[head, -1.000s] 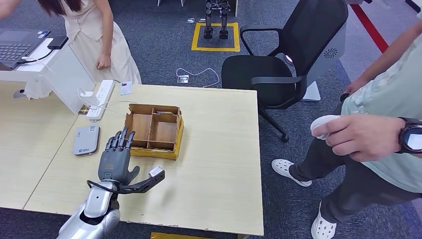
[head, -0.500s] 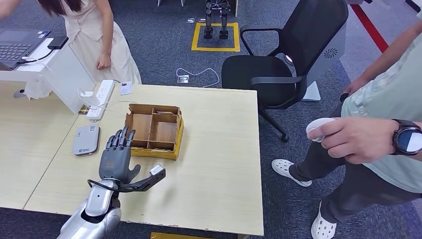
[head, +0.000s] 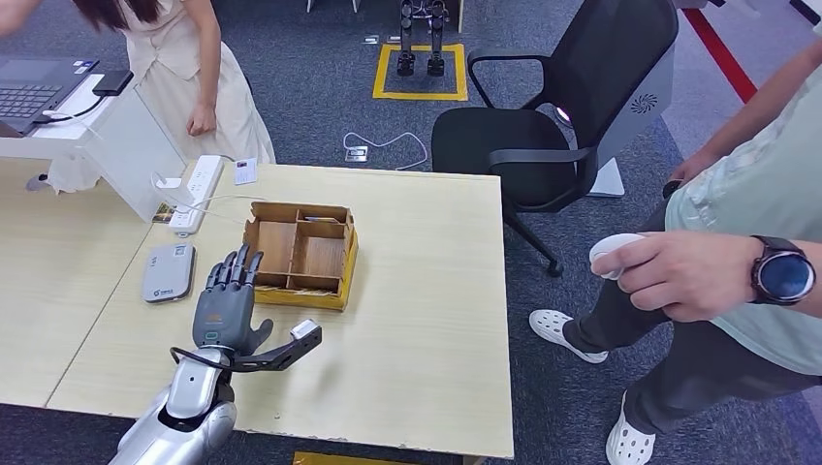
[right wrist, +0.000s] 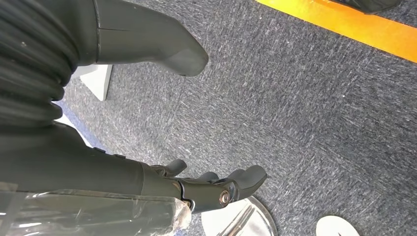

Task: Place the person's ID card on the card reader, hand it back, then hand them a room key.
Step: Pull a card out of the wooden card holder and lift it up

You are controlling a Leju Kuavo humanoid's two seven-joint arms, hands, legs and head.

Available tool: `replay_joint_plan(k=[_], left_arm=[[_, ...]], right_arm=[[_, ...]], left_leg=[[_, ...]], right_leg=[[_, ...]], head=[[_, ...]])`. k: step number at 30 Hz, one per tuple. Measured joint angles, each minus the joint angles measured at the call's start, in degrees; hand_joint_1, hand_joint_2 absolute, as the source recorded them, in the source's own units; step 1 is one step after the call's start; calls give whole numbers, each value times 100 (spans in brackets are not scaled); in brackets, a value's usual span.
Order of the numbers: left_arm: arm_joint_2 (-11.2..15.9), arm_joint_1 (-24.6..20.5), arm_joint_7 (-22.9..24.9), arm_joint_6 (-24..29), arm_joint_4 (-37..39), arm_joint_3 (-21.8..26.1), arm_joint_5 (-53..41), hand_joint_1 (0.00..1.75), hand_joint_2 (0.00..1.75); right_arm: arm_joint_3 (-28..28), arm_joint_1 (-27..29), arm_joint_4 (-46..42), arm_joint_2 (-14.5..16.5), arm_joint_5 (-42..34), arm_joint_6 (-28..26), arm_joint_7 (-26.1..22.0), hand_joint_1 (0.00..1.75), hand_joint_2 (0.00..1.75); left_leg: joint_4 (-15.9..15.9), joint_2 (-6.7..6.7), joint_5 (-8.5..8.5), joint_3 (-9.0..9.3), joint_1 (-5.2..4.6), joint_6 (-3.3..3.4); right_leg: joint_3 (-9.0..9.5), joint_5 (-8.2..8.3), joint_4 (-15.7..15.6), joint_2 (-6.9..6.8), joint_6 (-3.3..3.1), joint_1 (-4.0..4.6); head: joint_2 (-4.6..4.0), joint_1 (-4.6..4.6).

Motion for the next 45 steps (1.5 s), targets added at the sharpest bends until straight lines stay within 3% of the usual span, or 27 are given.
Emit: replay_joint_plan(k=[34,35,38,39,45], left_arm=[[-86,-81,7,7,263,70,77,0,175],[-86,-81,7,7,266,71,86,12,175],[-88,-81,7,9,274,72,108,137,175],[-89,-81,5,9,278,72,115,168,175],[-89,-81,-33,10,288,72,176,175,175]], right_arm=[[1,1,-2,0,33,7,24,0,175],[1,1,-3,0,33,7,24,0,175],[1,2,-5,0,33,5,24,0,175],[1,3,-7,0,33,4,24,0,175],[1,3,-9,0,31,2,24,0,175]], left_leg=[[0,0,0,0,0,0],[0,0,0,0,0,0],[0,0,0,0,0,0],[0,0,0,0,0,0],[0,0,0,0,0,0]], right_leg=[[0,0,0,0,0,0],[0,0,0,0,0,0],[0,0,0,0,0,0],[0,0,0,0,0,0],[0,0,0,0,0,0]], head=[[0,0],[0,0],[0,0],[0,0],[0,0]])
